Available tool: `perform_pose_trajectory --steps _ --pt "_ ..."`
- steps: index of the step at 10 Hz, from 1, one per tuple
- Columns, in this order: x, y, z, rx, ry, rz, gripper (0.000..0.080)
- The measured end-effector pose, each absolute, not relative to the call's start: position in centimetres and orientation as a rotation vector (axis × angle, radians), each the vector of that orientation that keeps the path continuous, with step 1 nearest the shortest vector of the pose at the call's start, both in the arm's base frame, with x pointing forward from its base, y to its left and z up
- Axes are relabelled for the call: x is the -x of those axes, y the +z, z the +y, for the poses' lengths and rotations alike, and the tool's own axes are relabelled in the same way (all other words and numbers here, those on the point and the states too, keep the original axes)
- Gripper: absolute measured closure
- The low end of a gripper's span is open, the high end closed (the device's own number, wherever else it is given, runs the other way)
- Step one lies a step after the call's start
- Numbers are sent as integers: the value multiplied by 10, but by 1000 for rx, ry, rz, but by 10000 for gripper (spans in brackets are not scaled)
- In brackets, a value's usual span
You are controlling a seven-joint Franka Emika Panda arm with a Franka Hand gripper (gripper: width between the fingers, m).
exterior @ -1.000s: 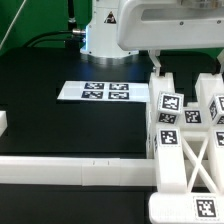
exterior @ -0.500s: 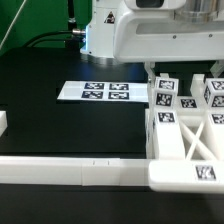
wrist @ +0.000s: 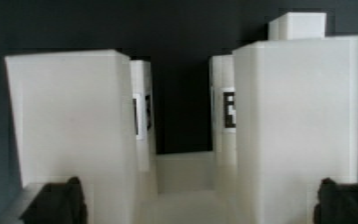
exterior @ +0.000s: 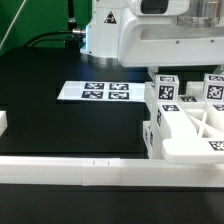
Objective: Assemble chair
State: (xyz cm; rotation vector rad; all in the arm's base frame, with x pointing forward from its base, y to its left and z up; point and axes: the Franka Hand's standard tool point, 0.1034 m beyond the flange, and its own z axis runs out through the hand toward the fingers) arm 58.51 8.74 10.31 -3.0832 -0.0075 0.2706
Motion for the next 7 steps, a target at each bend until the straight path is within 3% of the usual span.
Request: perform_pose_trajectory --steps 2,6,7 --pt "-587 115 88 3079 266 -8 150" --pt "-589 158 86 3063 282 69 150" --pt "-589 153 85 3064 287 65 150"
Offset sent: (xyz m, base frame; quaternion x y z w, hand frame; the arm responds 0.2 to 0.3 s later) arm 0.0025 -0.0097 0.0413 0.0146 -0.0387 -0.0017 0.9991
